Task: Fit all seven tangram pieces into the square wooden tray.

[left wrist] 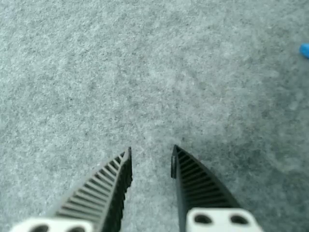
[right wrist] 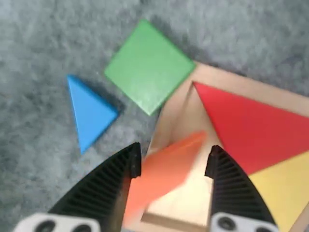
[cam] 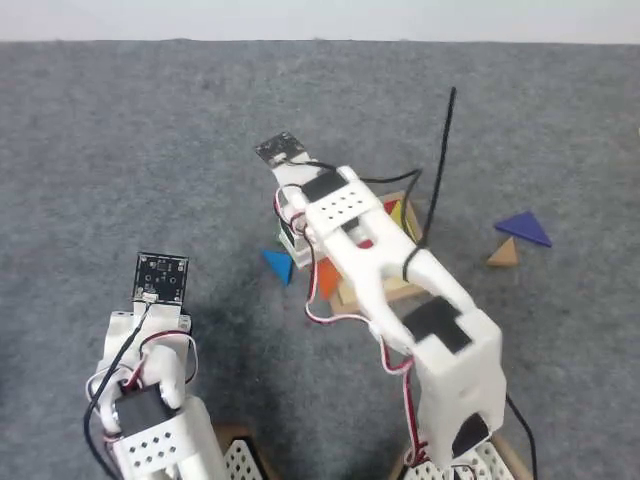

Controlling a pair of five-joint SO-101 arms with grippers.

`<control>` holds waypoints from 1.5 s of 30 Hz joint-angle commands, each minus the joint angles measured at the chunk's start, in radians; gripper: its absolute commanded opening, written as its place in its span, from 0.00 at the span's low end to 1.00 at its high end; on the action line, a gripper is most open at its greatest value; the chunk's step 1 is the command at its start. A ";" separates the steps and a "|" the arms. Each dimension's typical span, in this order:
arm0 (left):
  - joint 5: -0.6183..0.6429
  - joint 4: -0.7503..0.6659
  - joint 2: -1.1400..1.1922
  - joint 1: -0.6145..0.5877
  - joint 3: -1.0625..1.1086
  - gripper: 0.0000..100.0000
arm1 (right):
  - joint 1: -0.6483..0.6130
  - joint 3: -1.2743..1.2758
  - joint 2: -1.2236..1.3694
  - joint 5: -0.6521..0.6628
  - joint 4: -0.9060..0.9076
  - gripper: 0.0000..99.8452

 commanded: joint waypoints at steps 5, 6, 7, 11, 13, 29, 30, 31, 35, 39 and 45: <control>-0.006 -0.012 -0.006 -0.002 -0.007 0.13 | 0.062 0.252 -0.288 -0.018 -0.157 0.21; -0.006 -0.012 -0.006 -0.002 -0.007 0.13 | 0.082 0.267 -0.312 -0.018 -0.154 0.21; -0.006 -0.012 -0.006 -0.002 -0.007 0.13 | 0.099 0.282 -0.334 -0.018 -0.153 0.21; -0.006 -0.012 -0.006 -0.002 -0.007 0.13 | 0.150 0.376 -0.417 -0.020 -0.136 0.21; -0.006 -0.012 -0.006 -0.002 -0.007 0.13 | 0.160 0.419 -0.440 -0.012 -0.137 0.21; -0.006 -0.012 -0.006 -0.002 -0.007 0.13 | 0.157 0.313 -0.153 0.026 -0.113 0.21; -0.006 -0.012 -0.006 -0.002 -0.007 0.13 | 0.157 0.288 -0.128 0.026 -0.113 0.21; -0.006 -0.012 -0.006 -0.002 -0.007 0.13 | 0.157 0.264 -0.105 0.029 -0.113 0.21; -0.006 -0.012 -0.006 -0.002 -0.007 0.13 | 0.154 0.178 -0.056 0.049 -0.111 0.21; -0.006 -0.012 -0.006 -0.002 -0.007 0.13 | 0.136 0.114 -0.054 0.054 -0.108 0.21; -0.006 -0.012 -0.006 -0.002 -0.007 0.13 | 0.130 0.020 -0.056 0.051 -0.015 0.21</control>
